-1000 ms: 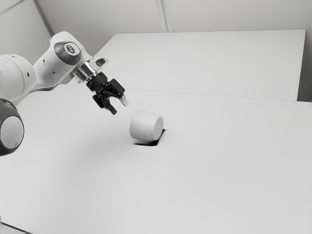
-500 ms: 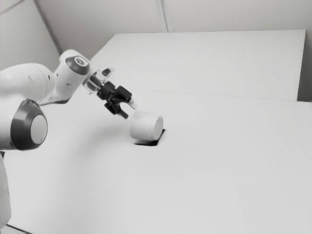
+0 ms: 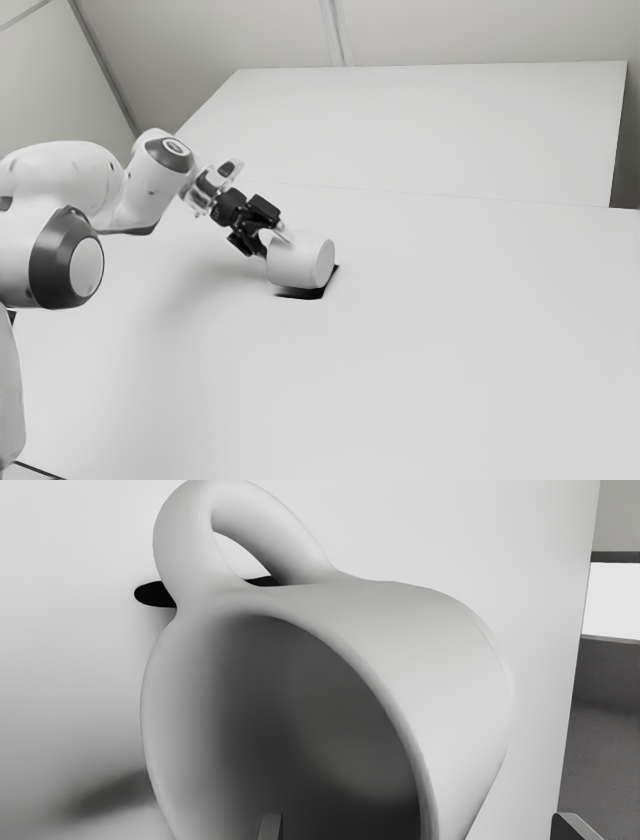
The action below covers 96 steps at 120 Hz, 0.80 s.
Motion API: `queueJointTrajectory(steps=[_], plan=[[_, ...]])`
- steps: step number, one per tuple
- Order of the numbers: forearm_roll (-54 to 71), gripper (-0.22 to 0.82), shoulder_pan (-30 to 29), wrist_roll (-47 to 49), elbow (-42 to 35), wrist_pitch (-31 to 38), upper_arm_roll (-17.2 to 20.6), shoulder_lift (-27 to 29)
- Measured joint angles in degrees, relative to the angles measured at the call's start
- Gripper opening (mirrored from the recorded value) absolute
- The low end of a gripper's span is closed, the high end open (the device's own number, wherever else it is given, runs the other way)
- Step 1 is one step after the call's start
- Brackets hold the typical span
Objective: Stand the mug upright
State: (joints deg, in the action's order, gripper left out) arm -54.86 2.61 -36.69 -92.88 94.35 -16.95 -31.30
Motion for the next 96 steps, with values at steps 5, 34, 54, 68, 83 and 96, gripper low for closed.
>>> queueJointTrajectory(steps=[5, 34, 54, 68, 83, 96], plan=[[-0.43, 0.56, 0.14, -0.14, -0.32, 0.02, -0.01, 0.18], [-1.82, 0.39, 0.53, -0.76, -2.25, 0.14, 0.01, 1.76], [-2.39, 0.28, 0.95, -1.13, -2.98, 0.23, -0.01, 2.78], [-2.49, 0.22, 1.41, -1.38, -3.18, 0.33, -0.01, 3.34], [-2.53, 0.08, 1.94, -1.59, -3.19, 0.54, -0.01, 3.41], [-2.56, -0.03, 2.4, -1.74, -3.11, 0.79, 0.01, 3.41]])
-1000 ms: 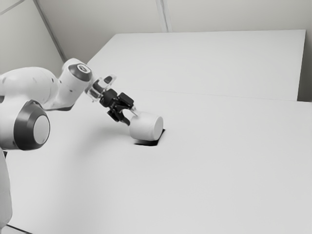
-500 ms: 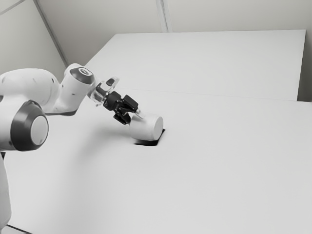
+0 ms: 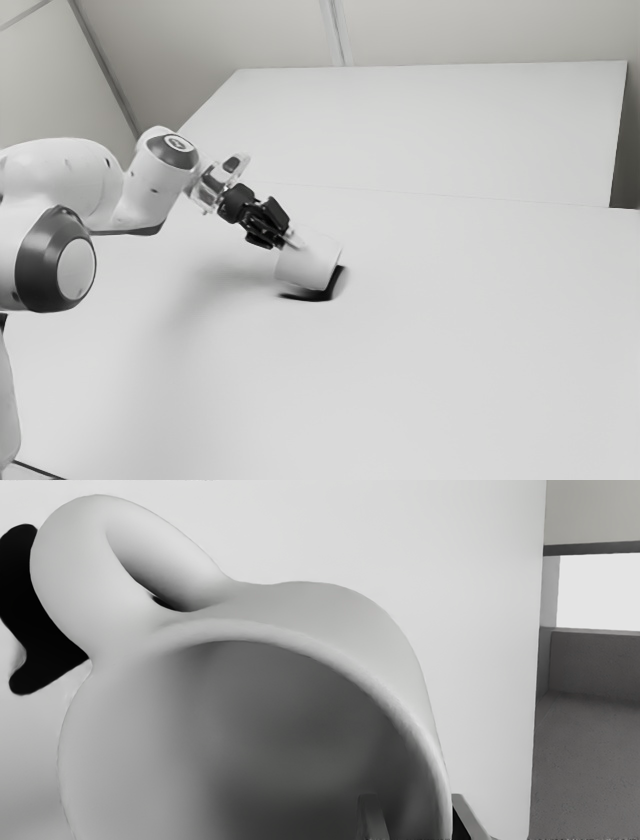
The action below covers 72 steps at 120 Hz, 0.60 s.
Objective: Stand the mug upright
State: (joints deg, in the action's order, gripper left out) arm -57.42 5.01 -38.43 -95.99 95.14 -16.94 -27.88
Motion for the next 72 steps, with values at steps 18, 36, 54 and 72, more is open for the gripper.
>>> queueJointTrajectory(steps=[18, 36, 54, 72], plan=[[0.04, -0.12, 0.48, -0.14, 0.16, 0.28, -0.02, 0.22], [0.28, -0.16, 0.53, -0.14, 0.03, 0.57, 0.13, 1.86], [2.7, -0.18, 0.54, -0.06, -2.84, 2.2, 0.81, 6.42], [14.92, -0.18, 1.91, 0.46, -6.84, 5.72, 3.19, 13.82]])
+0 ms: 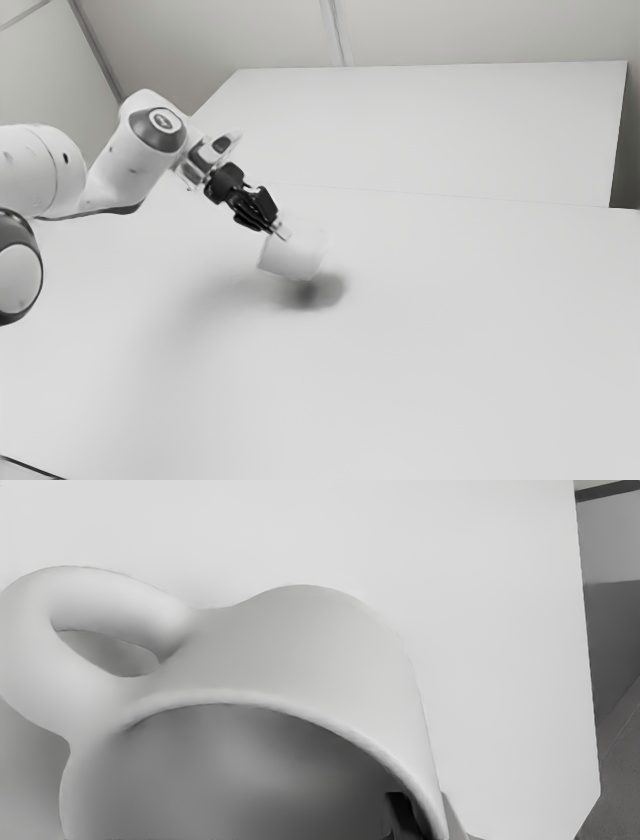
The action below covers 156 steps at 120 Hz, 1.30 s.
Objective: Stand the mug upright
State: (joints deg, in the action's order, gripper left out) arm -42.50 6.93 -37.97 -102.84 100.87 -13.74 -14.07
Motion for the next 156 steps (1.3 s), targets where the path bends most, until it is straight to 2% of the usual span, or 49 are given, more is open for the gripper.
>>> queueJointTrajectory(steps=[23, 43, 57, 117, 156], plan=[[22.54, -0.18, 2.22, 1.7, -4.2, 4.52, 4.01, 6.78], [39.59, -0.18, 3.74, 4.92, -6.67, 7.0, 7.27, 8.11], [46.56, -0.18, 4.29, 7.67, -8.78, 7.89, 8.62, 8.77], [56.54, -0.18, 6.76, 17.77, -9.95, 9.45, 8.83, 4.65], [58.11, -0.18, 6.72, 22.5, -10.47, 10.83, 8.83, 3.14]])
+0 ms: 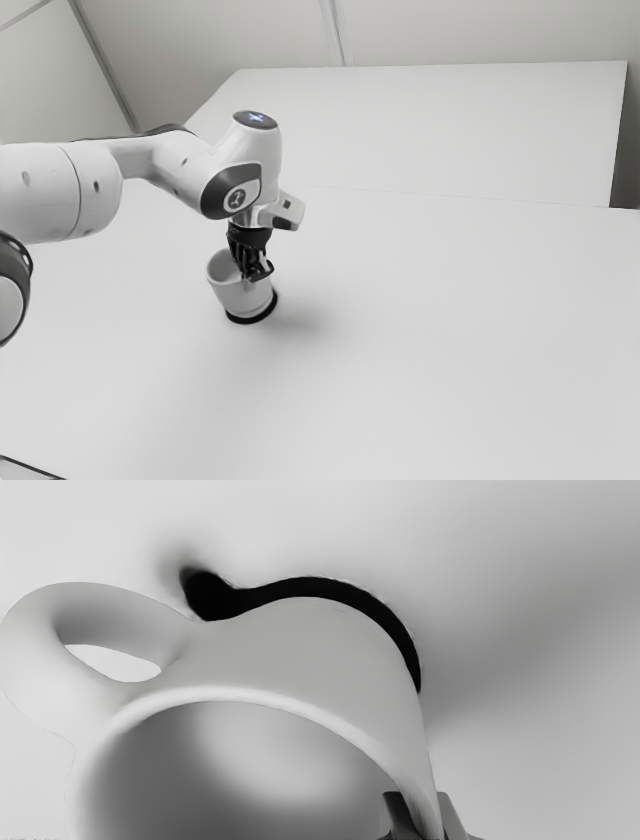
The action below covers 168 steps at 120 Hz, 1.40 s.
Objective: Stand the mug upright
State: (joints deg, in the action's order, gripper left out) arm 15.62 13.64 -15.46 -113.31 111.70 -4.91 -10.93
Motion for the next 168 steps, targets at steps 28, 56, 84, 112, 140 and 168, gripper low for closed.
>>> queueJointTrajectory(steps=[28, 56, 84, 112, 140, 168], plan=[[-0.65, -0.03, -0.18, 2.09, 0.0, 0.17, 0.0, -0.01], [-2.88, 0.34, -0.67, 3.3, 0.29, -0.01, 0.03, 3.35], [-6.67, 0.5, -0.94, 3.71, 8.97, -0.89, -0.51, 4.47], [-9.87, 0.55, -2.17, 2.91, 21.65, -7.74, -0.73, 2.87], [-14.62, 0.57, -5.27, 2.43, 22.98, -12.39, -1.04, 4.61], [-18.12, 0.58, -5.23, 2.23, 24.07, -15.5, -2.33, 4.02]])
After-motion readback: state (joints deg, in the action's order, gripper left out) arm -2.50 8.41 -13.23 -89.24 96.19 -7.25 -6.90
